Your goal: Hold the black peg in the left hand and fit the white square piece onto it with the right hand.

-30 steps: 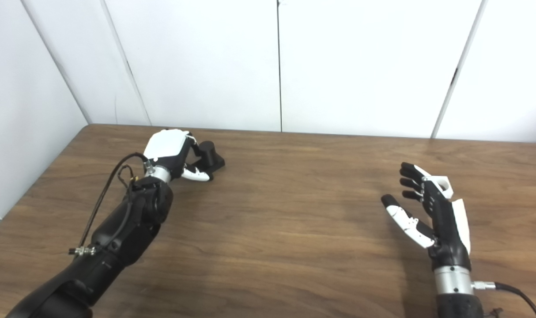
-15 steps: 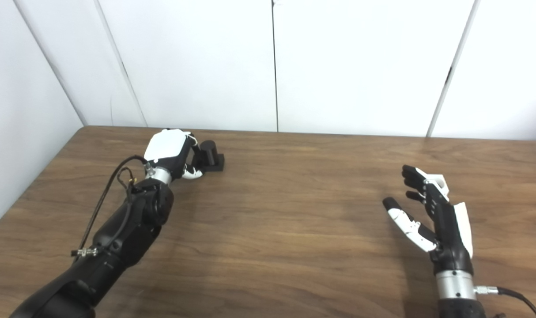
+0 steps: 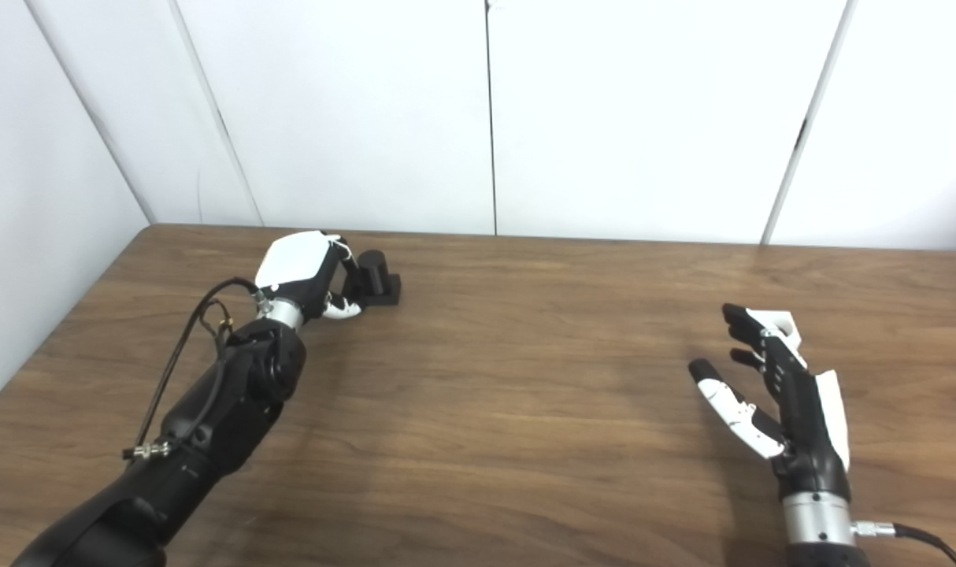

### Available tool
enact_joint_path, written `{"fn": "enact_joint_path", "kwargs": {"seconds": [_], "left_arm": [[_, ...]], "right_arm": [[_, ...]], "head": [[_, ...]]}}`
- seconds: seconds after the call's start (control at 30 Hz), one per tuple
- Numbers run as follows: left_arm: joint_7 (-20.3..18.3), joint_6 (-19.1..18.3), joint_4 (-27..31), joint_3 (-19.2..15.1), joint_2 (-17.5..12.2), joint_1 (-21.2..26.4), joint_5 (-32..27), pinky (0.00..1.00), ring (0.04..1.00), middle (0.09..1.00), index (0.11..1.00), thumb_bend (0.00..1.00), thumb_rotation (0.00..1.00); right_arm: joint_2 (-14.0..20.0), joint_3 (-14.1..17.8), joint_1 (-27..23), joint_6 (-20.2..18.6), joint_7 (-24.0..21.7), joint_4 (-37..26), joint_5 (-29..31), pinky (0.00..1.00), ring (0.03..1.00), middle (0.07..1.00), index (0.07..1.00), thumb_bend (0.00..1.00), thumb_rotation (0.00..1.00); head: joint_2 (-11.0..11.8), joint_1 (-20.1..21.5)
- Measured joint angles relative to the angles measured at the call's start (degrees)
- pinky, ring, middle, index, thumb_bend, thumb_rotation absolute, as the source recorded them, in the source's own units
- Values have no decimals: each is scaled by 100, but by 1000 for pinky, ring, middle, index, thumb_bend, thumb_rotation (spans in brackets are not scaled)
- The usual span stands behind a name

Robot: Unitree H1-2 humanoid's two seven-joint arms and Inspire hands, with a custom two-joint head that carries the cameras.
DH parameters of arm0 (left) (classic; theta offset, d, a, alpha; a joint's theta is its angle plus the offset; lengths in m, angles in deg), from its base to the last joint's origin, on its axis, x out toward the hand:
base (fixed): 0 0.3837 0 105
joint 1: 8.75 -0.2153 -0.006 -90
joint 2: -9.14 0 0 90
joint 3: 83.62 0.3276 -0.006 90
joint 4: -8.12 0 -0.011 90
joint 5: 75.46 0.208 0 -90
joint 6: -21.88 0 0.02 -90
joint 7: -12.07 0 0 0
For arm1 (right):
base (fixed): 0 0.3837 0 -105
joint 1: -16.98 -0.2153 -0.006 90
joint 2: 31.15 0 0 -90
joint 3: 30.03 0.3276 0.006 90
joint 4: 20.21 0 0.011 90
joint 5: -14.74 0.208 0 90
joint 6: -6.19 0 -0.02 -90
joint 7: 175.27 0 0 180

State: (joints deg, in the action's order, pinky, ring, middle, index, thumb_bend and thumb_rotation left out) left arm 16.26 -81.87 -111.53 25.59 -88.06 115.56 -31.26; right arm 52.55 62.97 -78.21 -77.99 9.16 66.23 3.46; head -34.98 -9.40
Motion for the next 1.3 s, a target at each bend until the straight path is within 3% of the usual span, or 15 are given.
{"fn": "enact_joint_path", "kwargs": {"seconds": [0.57, 0.73, 0.93, 1.3], "left_arm": [[265, 766, -182, 38, 72, -24, -216, 917, 936, 874, 494, 521, 68], [442, 863, -288, 55, 108, -21, -211, 904, 926, 868, 492, 522, 65], [607, 1043, -401, 81, 150, -11, -213, 901, 921, 862, 491, 523, 63], [642, 1150, -500, 164, 337, 67, -226, 900, 918, 863, 492, 523, 63]], "right_arm": [[20, -7, 3, -19, -7, -13, -21, 738, 825, 844, 812, 514, 531], [20, -7, 12, -30, -9, -27, -34, 723, 816, 850, 818, 520, 531], [18, -9, 26, -56, -10, -53, -16, 781, 848, 852, 816, 507, 523], [13, -9, 57, -69, -6, -71, -52, 770, 846, 852, 813, 539, 556]], "head": [[0, 79], [-9, 97], [-9, 123], [-18, 228]]}}
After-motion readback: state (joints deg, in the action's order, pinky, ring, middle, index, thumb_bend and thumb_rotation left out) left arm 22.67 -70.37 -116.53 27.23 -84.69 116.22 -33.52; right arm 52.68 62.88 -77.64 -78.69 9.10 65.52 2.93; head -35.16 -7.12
